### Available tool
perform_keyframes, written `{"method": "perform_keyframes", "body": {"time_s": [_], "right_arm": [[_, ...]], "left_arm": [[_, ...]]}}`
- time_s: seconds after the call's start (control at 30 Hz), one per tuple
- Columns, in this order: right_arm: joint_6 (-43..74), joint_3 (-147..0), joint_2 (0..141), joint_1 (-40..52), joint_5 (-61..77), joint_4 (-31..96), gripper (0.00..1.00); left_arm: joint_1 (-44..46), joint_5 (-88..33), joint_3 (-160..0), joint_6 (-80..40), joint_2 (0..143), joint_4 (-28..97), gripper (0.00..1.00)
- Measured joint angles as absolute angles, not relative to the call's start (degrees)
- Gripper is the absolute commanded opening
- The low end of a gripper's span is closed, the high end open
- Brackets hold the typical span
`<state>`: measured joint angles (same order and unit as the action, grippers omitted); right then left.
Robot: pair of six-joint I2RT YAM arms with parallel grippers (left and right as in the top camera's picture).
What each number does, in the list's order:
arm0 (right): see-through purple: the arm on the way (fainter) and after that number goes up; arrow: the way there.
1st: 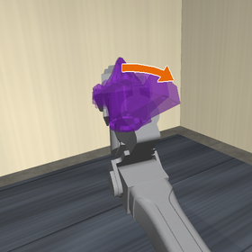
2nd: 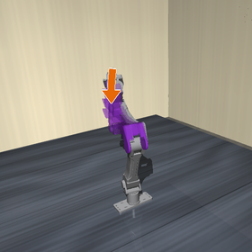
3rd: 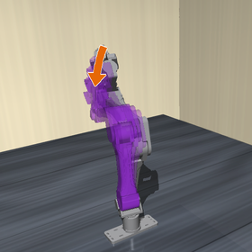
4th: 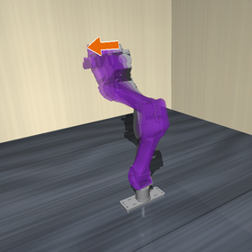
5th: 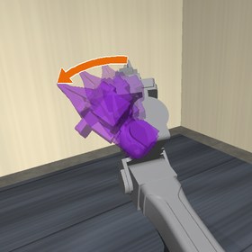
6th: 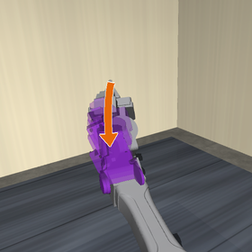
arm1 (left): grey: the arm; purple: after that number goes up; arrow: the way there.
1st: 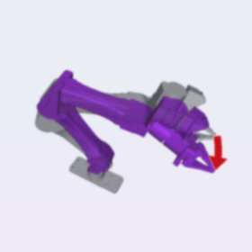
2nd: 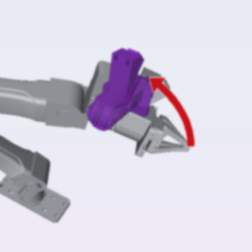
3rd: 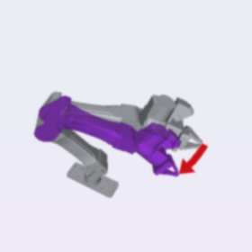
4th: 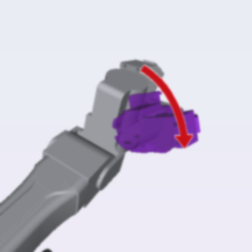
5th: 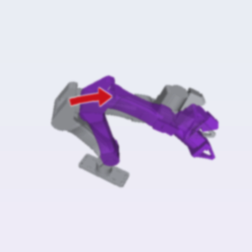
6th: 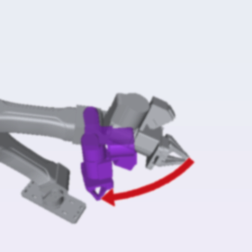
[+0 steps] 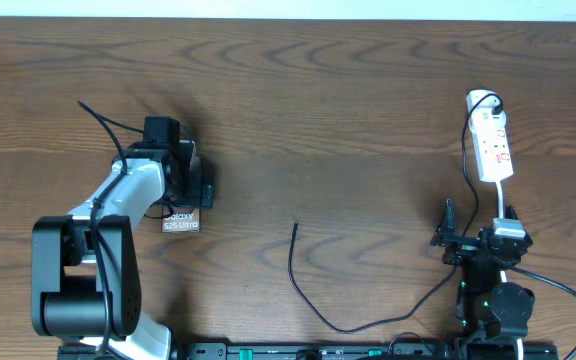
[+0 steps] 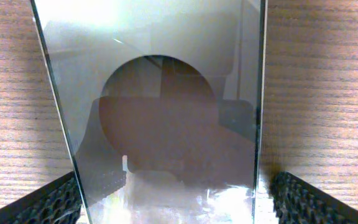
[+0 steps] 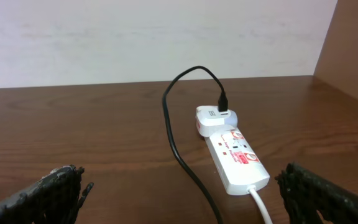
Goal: Plug charger to phone and switch on socket
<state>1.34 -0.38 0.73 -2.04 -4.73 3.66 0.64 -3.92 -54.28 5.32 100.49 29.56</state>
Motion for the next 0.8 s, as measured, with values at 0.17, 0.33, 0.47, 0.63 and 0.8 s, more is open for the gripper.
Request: {"method": "perform_keyframes", "body": {"time_s": [0.17,0.33,0.47,0.63,0.8], "right_arm": [[1.3,-0.4,0.7,-2.0,-4.7,3.7,0.99],[1.3,-0.4,0.7,-2.0,-4.7,3.7,0.99],[1.3,-0.4,0.7,-2.0,-4.7,3.7,0.99],[1.3,-0.4,0.7,-2.0,-4.7,3.7,0.99],[1.3,-0.4,0.7,-2.0,-4.7,3.6,0.99]], "left_arm": [[0.6,-4.0,-54.3,5.8,100.5,29.6,0.87],[0.6,-4.0,-54.3,5.9,100.5,29.6,0.87],[0.6,-4.0,-54.3,5.9,100.5,29.6,0.86],[0.6,-4.0,-54.3,5.9,100.5,29.6,0.86],[0.6,-4.0,-54.3,5.9,100.5,29.5,0.83]]}}
